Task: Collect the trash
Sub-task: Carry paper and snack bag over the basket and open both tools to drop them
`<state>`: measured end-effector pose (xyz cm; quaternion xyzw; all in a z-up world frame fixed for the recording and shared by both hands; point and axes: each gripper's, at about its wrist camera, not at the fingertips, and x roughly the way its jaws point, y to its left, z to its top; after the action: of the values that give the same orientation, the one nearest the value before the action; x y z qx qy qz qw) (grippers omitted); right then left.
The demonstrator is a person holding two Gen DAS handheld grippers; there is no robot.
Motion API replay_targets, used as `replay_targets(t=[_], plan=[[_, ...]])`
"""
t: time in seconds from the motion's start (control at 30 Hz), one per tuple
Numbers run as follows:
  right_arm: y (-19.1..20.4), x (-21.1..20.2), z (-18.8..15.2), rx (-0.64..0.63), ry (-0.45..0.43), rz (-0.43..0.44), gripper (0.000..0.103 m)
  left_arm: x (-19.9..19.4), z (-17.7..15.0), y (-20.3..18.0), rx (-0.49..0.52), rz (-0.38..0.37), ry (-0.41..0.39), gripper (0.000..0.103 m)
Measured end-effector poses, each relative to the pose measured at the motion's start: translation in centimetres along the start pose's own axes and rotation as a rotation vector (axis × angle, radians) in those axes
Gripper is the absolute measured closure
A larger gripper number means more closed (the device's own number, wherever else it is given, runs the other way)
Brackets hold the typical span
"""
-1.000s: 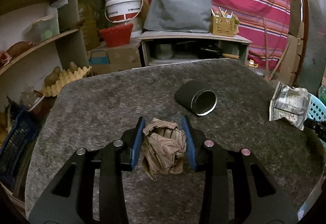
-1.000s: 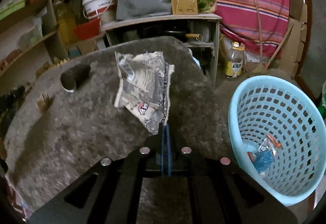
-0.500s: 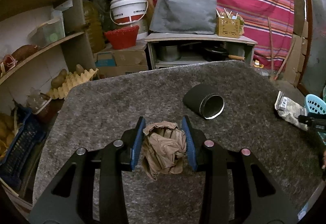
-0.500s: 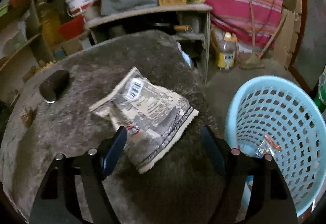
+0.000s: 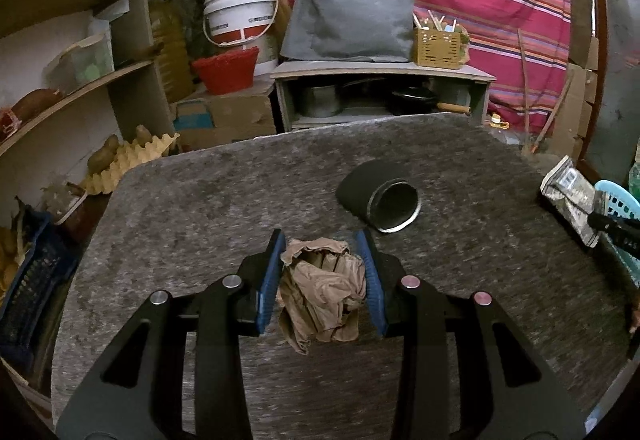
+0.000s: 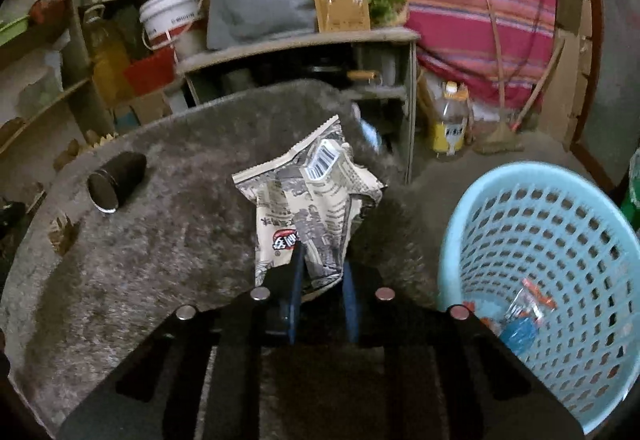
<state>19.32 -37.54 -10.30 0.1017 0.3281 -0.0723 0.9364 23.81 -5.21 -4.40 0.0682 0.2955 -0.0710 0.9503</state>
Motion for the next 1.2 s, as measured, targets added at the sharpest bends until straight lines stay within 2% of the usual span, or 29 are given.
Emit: replay_targets(t=[0.17,0.43,0.73,1.03,1.2], plan=[[-0.5,-2.7,0.7,-0.034,-0.054,-0.004,0.085,-0.3,0.6,-2.4,0.005,-0.032,-0.016,0.067],[-5.4,-6.9,1.0,-0.048,-0.1,-0.054,0.085,-0.8,2.1,-9.0,0.054,-0.103,-0.048,0.067],[-13.2,-9.3,0.6,-0.008,-0.086,-0.166,0.085,-1.6,3.8,-20.4,0.12,-0.249,-0.088,0.067],[-18.0,-10.2,-0.2,0.006,-0.045,-0.255,0.084,-2.4,4.3,-31.6,0.182,-0.394,-0.114,0.067],[-19.8,-10.9,-0.4,0.008,-0.037,-0.285,0.084,-2.2,3.7,-35.7,0.219,-0.438,-0.118,0.067]])
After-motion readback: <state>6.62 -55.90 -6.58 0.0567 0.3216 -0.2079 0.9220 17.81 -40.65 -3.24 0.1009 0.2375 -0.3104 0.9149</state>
